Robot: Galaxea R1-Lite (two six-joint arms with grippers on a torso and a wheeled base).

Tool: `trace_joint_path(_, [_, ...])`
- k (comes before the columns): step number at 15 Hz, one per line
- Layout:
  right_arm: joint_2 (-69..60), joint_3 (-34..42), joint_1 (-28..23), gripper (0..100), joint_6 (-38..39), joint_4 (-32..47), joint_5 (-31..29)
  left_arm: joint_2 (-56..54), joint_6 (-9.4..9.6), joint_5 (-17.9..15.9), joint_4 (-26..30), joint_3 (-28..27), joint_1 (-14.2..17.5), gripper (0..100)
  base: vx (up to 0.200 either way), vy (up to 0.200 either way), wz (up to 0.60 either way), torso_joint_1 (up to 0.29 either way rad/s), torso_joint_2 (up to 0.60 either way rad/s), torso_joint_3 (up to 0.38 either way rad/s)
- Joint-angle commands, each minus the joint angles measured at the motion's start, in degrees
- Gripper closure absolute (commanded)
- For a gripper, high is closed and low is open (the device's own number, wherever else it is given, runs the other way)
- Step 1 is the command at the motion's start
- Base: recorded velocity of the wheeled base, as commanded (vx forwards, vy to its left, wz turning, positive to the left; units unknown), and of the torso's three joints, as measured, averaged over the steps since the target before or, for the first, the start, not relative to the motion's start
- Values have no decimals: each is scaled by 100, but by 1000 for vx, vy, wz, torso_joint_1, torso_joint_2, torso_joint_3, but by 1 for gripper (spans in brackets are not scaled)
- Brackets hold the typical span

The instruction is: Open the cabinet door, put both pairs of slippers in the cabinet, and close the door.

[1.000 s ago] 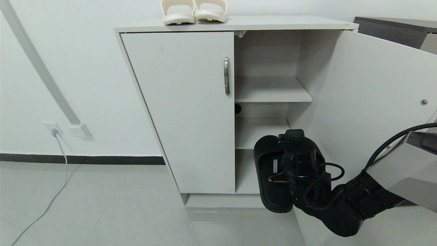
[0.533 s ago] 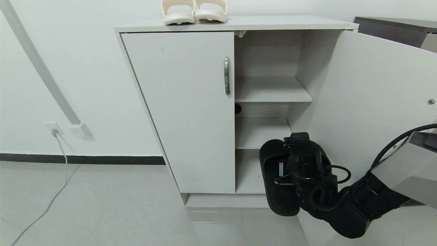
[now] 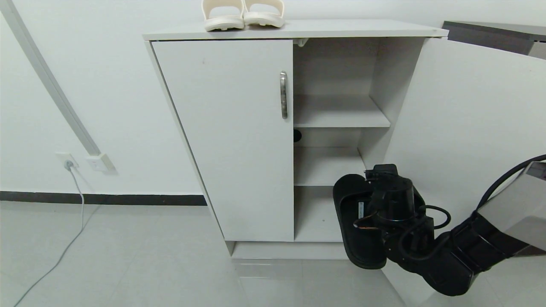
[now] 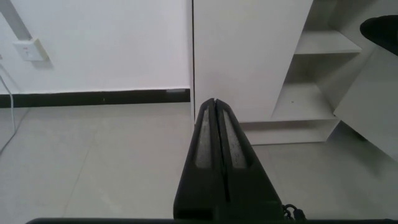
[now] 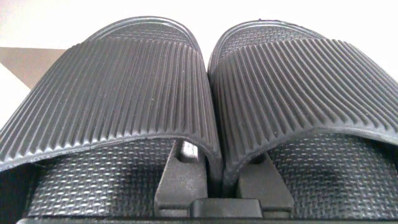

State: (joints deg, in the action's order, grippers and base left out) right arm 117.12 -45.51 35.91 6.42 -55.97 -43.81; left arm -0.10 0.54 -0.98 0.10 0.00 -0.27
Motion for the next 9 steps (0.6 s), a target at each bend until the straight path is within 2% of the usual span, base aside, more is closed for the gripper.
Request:
trace_joint_path(1, [-40, 16, -32, 100, -1, -2, 4, 10, -1, 1, -1, 0, 0, 100, 0, 0, 0, 0, 0, 0])
trace_joint_path(6, [-48, -2, -14, 100, 8, -11, 4, 10, -10, 1, -1, 0, 0, 100, 0, 0, 0, 0, 0, 0])
trace_joint_path(9, [-163, -46, 522, 100, -106, -187, 286, 10, -1, 1, -1, 0, 0, 100, 0, 0, 0, 0, 0, 0])
